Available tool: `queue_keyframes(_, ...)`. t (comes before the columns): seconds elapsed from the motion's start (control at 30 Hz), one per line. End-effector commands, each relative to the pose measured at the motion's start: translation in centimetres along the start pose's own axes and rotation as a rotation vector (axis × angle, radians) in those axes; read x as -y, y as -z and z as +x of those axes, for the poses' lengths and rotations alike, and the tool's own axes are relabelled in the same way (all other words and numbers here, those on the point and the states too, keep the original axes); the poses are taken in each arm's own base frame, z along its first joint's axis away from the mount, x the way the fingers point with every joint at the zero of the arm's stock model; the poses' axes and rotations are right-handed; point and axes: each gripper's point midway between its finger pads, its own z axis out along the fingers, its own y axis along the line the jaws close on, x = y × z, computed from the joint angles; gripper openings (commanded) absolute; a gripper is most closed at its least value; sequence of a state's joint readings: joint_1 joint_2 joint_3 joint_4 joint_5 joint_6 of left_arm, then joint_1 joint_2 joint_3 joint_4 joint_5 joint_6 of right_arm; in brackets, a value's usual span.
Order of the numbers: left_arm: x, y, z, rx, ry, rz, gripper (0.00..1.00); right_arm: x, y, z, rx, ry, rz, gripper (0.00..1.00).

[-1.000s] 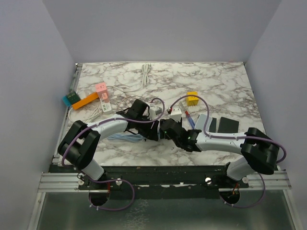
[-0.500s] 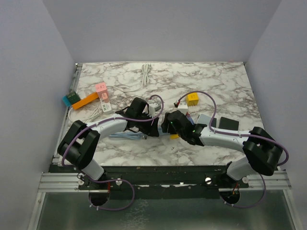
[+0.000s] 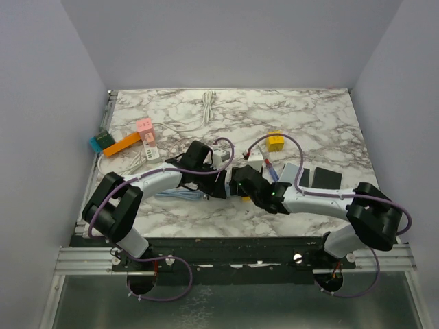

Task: Pull the plug off the socket
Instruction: Remove the plug from the socket.

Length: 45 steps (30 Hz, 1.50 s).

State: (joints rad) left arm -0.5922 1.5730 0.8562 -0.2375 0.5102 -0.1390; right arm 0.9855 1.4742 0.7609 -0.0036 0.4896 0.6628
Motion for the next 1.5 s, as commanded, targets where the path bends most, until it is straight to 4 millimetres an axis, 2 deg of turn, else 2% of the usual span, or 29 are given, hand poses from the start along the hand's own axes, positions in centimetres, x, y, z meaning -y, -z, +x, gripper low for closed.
queue_keyframes(0.0,-3.0,0.2,0.9,-0.024,0.06,-0.127,0.0,-2.3,1.4,0.5,0.045,0.1,0.01,0.0)
queue_keyframes(0.17,-3.0,0.3,0.8,-0.021,0.067,-0.121,0.0,-3.6,2.4,1.3,0.077,0.203,0.04,0.0)
queue_keyframes(0.43,-3.1,0.4,0.7,-0.015,0.072,-0.121,0.0,-4.8,2.7,0.8,0.117,0.252,0.016,0.0)
queue_keyframes(0.63,-3.4,0.4,0.8,-0.015,0.071,-0.14,0.0,-3.7,2.9,-0.1,0.077,0.085,0.026,0.0)
queue_keyframes(0.8,-3.4,0.3,1.2,-0.025,0.07,-0.14,0.0,-3.1,3.4,-2.5,0.103,-0.043,-0.005,0.0)
queue_keyframes(1.0,-3.0,0.0,1.5,-0.04,0.049,-0.137,0.0,-2.1,2.3,-4.8,0.119,-0.117,-0.006,0.0)
queue_keyframes(1.3,-2.4,-0.5,2.0,-0.064,0.032,-0.126,0.0,0.3,-0.2,-5.2,0.081,-0.234,0.01,0.0)
queue_keyframes(1.47,-2.1,-0.8,2.2,-0.075,0.023,-0.122,0.0,1.4,-0.5,-5.8,0.105,-0.2,0.047,0.0)
